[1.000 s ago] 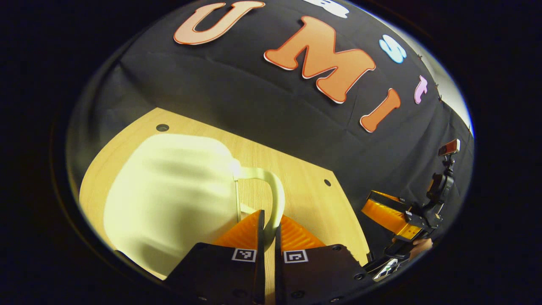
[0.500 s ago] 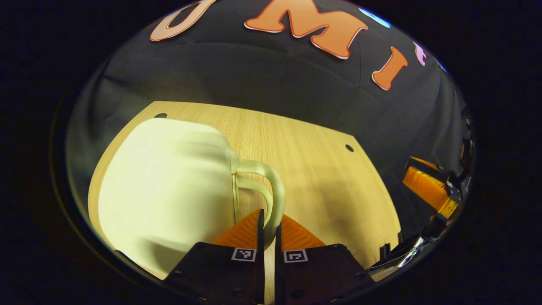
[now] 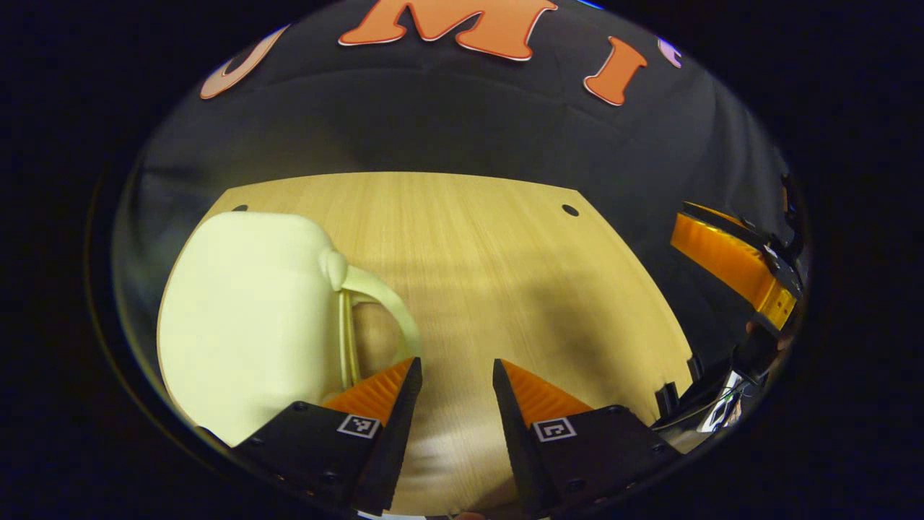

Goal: First open the suitcase, pack the skin care products into it, and then close the suitcase.

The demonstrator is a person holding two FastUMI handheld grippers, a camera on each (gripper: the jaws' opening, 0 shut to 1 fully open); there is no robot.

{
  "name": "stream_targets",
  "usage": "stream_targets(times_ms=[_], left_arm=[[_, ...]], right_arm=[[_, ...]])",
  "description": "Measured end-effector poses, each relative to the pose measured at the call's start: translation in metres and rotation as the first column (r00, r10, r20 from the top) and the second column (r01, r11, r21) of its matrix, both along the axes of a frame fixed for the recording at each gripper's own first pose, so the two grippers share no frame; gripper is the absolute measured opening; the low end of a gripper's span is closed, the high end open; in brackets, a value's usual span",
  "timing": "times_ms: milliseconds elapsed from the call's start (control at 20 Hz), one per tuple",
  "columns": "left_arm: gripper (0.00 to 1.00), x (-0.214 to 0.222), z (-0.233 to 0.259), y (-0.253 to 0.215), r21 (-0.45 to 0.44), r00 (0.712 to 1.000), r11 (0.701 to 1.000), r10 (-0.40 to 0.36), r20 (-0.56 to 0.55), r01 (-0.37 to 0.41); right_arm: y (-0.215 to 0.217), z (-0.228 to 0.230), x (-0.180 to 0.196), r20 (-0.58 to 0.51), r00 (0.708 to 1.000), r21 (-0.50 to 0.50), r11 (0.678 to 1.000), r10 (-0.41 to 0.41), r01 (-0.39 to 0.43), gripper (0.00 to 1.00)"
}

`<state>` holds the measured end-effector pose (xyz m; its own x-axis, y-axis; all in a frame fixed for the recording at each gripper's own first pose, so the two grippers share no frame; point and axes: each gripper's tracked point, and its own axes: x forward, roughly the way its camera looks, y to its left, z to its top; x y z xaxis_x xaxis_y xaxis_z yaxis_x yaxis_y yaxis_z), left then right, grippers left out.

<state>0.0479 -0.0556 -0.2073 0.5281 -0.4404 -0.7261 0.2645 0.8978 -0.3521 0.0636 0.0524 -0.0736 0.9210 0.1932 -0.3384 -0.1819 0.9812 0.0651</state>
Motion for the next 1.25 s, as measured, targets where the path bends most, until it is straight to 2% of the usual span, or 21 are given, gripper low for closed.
stream_targets(times_ms=[50, 100, 300, 350, 450, 500, 600, 650, 800, 900, 1000, 1150, 1250], left_arm=[[0.66, 0.002, 0.009, -0.004, 0.005, 1.000, 1.000, -0.010, 0.027, 0.010], [0.78, 0.004, 0.014, -0.006, 0.029, 0.998, 0.999, -0.016, 0.067, 0.014], [0.85, 0.027, 0.061, -0.007, 0.143, 0.960, 0.989, -0.020, 0.279, -0.021], [0.83, 0.032, 0.073, -0.008, 0.151, 0.945, 0.988, -0.011, 0.326, -0.040], [0.85, 0.038, 0.094, -0.008, 0.143, 0.910, 0.986, 0.018, 0.415, -0.085], [0.88, 0.040, 0.098, -0.010, 0.134, 0.898, 0.986, 0.029, 0.439, -0.098], [0.88, 0.042, 0.102, -0.007, 0.119, 0.886, 0.984, 0.065, 0.459, -0.133], [0.88, 0.046, 0.107, -0.006, 0.098, 0.870, 0.982, 0.093, 0.484, -0.160], [0.88, 0.057, 0.126, -0.006, 0.036, 0.791, 0.970, 0.174, 0.587, -0.240], [0.88, 0.056, 0.135, -0.006, 0.025, 0.789, 0.968, 0.188, 0.585, -0.249], [0.88, 0.060, 0.144, -0.001, 0.010, 0.767, 0.957, 0.225, 0.601, -0.288], [0.88, 0.063, 0.157, 0.005, -0.016, 0.709, 0.935, 0.280, 0.647, -0.354], [0.88, 0.058, 0.166, 0.011, -0.030, 0.686, 0.927, 0.297, 0.664, -0.373]], right_arm=[[-0.002, 0.005, -0.001, 0.020, 1.000, -0.005, 1.000, -0.008, 0.008, 0.94], [-0.002, 0.010, 0.000, 0.034, 0.999, -0.005, 1.000, -0.014, 0.014, 0.94], [-0.005, 0.030, 0.001, 0.113, 0.992, -0.008, 0.999, -0.049, 0.051, 0.94], [-0.007, 0.036, 0.000, 0.138, 0.989, -0.009, 0.998, -0.058, 0.060, 0.94], [-0.004, 0.043, 0.001, 0.184, 0.980, 0.003, 0.997, -0.073, 0.073, 0.94], [-0.004, 0.050, -0.001, 0.206, 0.976, 0.010, 0.997, -0.073, 0.072, 0.94], [-0.010, 0.066, -0.002, 0.269, 0.960, 0.016, 0.997, -0.082, 0.081, 0.94], [-0.014, 0.071, -0.003, 0.289, 0.953, 0.015, 0.996, -0.090, 0.090, 0.94], [-0.012, 0.080, -0.008, 0.316, 0.945, 0.028, 0.996, -0.084, 0.079, 0.94], [-0.004, 0.086, -0.011, 0.343, 0.938, 0.034, 0.998, -0.059, 0.051, 0.93], [0.001, 0.089, -0.014, 0.367, 0.929, 0.025, 0.999, -0.052, 0.046, 0.93], [0.007, 0.085, -0.019, 0.374, 0.927, -0.008, 0.999, -0.029, 0.035, 0.93], [0.011, 0.084, -0.022, 0.370, 0.929, -0.010, 1.000, -0.013, 0.018, 0.94]])
